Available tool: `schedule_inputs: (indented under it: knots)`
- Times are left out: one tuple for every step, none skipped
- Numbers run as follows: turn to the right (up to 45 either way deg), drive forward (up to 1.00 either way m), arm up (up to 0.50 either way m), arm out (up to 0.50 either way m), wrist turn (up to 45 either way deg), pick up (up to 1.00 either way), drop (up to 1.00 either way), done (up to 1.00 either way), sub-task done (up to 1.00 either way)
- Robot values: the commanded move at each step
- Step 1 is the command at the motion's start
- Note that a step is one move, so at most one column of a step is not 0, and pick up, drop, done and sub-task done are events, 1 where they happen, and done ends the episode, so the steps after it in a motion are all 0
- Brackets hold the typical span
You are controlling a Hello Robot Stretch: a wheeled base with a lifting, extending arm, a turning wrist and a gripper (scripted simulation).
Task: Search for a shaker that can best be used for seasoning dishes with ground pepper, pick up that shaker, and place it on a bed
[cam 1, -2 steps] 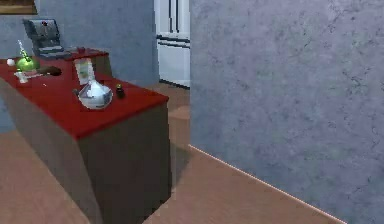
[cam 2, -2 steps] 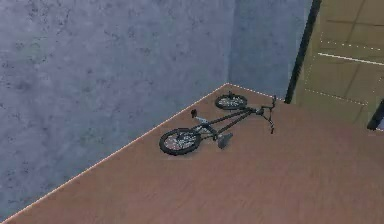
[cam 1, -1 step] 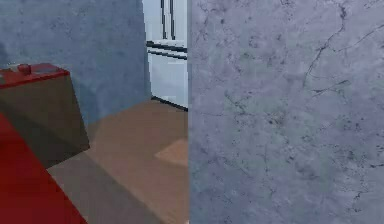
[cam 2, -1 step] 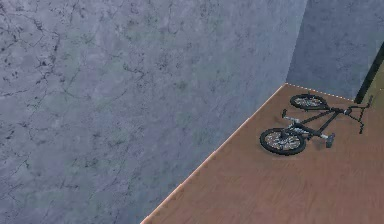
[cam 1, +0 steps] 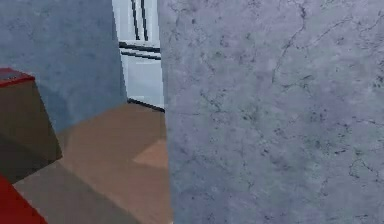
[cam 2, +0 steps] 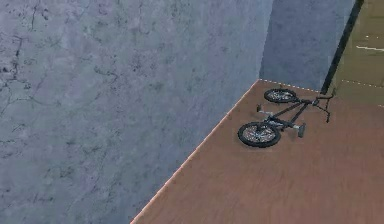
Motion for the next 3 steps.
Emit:
schedule_inputs:
  knots:
    - [0.0,0.1,0.0,0.0,0.0,0.0,0.0,0.0,0.0]
    - [-45.0,0.0,0.0,0.0,0.0,0.0,0.0,0.0,0.0]
    - [-45.0,0.0,0.0,0.0,0.0,0.0,0.0,0.0,0.0]
